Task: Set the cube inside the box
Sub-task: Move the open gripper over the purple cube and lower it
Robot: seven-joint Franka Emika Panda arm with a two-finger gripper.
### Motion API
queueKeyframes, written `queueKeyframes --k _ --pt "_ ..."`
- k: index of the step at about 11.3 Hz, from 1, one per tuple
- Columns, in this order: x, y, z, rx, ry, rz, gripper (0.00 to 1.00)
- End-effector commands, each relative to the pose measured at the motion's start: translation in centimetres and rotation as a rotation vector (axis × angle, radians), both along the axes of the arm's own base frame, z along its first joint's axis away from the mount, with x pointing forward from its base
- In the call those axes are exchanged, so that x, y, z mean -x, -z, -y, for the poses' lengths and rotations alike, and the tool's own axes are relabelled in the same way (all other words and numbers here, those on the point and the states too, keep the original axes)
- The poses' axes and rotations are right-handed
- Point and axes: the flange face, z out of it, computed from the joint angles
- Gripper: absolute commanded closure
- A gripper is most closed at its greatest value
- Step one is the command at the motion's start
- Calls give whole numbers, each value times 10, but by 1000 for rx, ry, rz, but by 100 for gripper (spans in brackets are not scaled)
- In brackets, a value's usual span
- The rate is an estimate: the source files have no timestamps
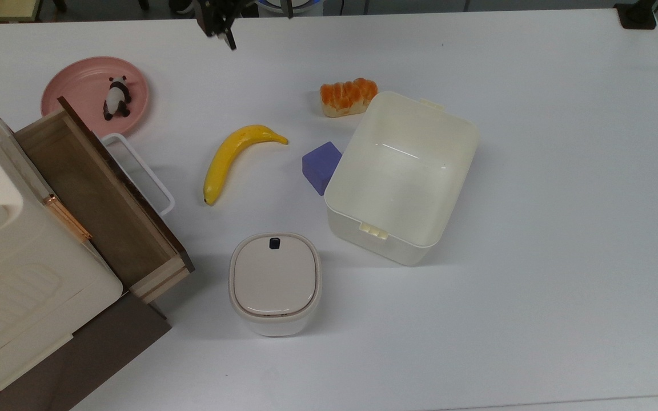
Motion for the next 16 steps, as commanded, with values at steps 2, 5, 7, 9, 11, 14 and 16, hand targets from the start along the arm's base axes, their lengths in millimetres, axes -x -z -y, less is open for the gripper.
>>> queueKeyframes --k 2,5,7,9,11,14,16 --pt "-22 36 -23 15 -80 54 0" --pt "-32 61 -33 19 -89 92 0" --pt "-34 87 -47 18 -109 135 0" --pt "-40 115 -61 22 -132 120 0" --pt "-45 136 -71 26 -151 89 0" --pt "-55 160 -82 41 -173 82 0" --pt "-57 173 -88 41 -185 65 0"
